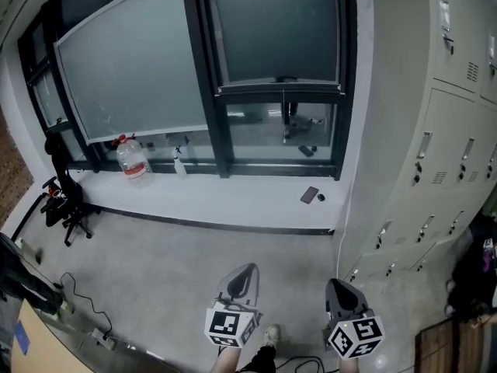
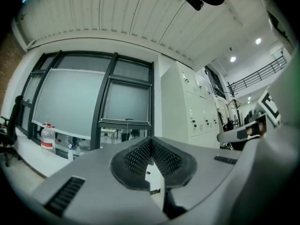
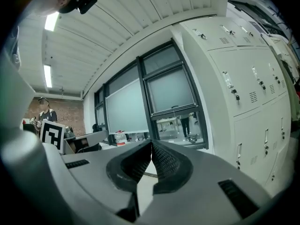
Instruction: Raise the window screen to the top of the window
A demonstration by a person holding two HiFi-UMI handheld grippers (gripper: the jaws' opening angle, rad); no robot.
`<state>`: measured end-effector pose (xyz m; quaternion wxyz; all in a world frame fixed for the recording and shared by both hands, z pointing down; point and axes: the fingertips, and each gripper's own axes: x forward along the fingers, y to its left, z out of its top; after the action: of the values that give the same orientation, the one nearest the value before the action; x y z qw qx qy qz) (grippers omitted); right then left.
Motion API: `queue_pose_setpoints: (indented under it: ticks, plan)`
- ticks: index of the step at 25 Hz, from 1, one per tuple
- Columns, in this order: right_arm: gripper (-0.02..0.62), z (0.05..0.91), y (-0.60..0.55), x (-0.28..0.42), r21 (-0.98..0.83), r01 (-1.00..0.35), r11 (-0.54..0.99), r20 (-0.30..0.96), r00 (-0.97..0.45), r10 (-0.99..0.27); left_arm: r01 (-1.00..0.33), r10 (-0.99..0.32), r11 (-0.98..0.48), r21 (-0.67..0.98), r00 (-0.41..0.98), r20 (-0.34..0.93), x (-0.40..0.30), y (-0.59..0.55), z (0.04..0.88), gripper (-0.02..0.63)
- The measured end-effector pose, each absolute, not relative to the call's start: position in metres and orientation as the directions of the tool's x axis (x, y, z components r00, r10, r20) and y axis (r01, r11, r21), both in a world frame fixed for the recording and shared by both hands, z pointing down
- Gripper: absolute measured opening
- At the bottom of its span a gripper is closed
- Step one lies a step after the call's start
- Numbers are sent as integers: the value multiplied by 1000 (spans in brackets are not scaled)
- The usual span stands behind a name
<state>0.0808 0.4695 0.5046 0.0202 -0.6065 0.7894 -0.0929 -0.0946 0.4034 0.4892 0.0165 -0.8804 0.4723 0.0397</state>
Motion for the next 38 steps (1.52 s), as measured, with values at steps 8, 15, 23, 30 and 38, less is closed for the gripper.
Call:
queue_pose_setpoints:
  ticks: [8,15,23,30,38]
  plan:
    - [6,487,326,81,-165,-948,272,64,-285,-956,-813,-808,-581,-35,581,-97,-87,275,475,3]
    - [6,494,243,73,-170,-950,262,88,-279,-956,-831,-827,-555,-35,556,-87,-108,197,474,3]
    - [6,520,153,95,-160,-953,257,161,-282,-946,-863,-862,-505,-10,505,-50,-115,110,493,3]
    - [6,521,41,139,-186,-958,219,176,-252,-952,-842,-841,-540,-9,540,-35,-65,-11,492,3]
    - [6,500,-72,187,-169,-956,242,155,-268,-951,-858,-858,-513,-27,513,3,-26,-120,488,3]
